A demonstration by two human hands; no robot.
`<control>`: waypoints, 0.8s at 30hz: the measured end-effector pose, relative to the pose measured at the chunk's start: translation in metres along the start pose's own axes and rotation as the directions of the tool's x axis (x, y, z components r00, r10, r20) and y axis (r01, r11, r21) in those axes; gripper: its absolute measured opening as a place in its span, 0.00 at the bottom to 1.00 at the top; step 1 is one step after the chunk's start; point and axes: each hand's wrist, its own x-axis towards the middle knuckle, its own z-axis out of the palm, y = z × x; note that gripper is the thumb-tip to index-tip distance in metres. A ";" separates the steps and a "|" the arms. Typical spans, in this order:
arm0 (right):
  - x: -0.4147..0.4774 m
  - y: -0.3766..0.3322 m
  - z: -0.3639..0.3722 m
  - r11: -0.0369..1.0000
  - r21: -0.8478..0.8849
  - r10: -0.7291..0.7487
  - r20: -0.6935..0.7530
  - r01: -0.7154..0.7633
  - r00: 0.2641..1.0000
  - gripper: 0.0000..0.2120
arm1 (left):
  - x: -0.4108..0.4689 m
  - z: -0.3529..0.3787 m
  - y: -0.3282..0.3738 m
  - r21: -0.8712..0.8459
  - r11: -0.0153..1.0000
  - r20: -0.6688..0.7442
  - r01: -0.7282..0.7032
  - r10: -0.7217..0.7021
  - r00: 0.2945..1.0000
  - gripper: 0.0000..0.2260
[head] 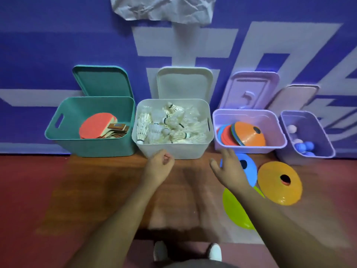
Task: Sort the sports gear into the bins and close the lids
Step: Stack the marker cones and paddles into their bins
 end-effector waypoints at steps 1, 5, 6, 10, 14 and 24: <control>-0.010 0.023 -0.006 0.998 -0.009 0.068 -0.001 -0.068 0.998 0.21 | -0.004 0.022 0.005 0.018 1.000 0.054 0.009 -0.010 0.999 0.04; -0.047 0.104 -0.020 0.959 -0.080 0.276 0.064 -0.271 0.959 0.22 | -0.019 0.096 0.024 0.068 0.998 0.179 0.018 -0.030 0.983 0.06; -0.057 0.123 -0.023 0.945 -0.093 0.320 0.077 -0.313 0.944 0.23 | -0.022 0.117 0.029 0.085 0.996 0.209 0.030 -0.048 0.977 0.05; -0.087 0.180 -0.020 0.869 -0.042 0.495 0.115 -0.494 0.861 0.26 | -0.036 0.186 0.040 0.132 0.985 0.351 0.108 -0.149 0.924 0.08; -0.099 0.210 -0.007 0.764 0.135 0.601 0.209 -0.631 0.771 0.28 | -0.050 0.237 0.047 0.102 0.979 0.522 0.175 -0.203 0.828 0.10; -0.094 0.218 0.006 0.420 0.525 0.637 0.410 -0.741 0.652 0.21 | -0.071 0.283 0.046 -0.190 0.761 0.599 0.620 -0.410 0.687 0.03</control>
